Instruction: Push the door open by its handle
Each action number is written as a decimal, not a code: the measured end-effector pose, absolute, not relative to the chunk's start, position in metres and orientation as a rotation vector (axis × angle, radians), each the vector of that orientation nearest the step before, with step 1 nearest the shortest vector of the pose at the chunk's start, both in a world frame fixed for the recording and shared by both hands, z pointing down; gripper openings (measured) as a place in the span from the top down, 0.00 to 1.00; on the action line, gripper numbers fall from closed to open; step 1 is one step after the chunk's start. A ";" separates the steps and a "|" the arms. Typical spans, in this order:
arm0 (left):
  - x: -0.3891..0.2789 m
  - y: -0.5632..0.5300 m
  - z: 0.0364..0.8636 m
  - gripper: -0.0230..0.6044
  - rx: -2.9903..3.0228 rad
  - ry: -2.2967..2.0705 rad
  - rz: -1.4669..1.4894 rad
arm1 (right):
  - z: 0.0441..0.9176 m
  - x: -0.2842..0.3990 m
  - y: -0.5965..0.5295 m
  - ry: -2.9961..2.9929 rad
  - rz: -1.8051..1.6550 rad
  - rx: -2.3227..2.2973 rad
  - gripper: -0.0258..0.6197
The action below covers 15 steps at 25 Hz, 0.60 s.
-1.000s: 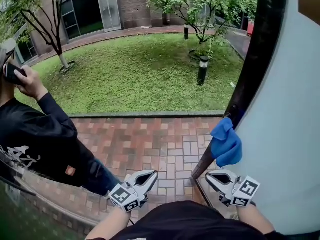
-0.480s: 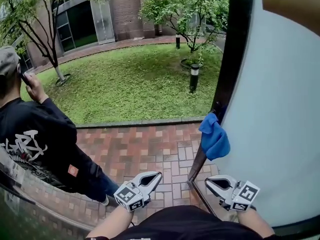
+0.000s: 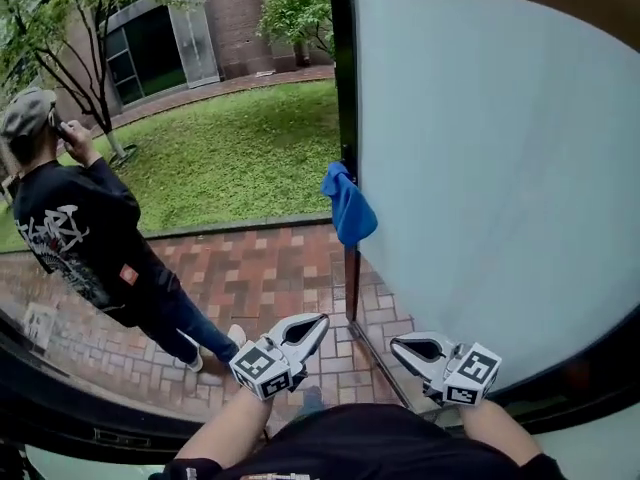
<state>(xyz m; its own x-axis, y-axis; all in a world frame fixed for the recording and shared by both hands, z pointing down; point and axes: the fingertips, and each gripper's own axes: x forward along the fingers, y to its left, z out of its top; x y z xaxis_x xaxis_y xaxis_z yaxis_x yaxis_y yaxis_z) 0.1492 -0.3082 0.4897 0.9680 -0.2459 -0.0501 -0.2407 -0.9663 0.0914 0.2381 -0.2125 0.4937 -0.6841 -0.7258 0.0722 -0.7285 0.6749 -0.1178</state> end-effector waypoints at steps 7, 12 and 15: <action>0.089 -0.167 0.464 0.96 2.984 -0.578 0.083 | 0.470 0.209 -0.103 -2.941 0.321 1.071 0.96; 0.058 -0.123 0.458 0.96 2.945 -0.693 0.099 | 0.466 0.206 -0.061 -2.983 0.337 1.064 0.96; 0.047 -0.097 0.450 0.96 2.972 -0.663 0.100 | 0.466 0.197 -0.039 -2.955 0.322 1.100 0.96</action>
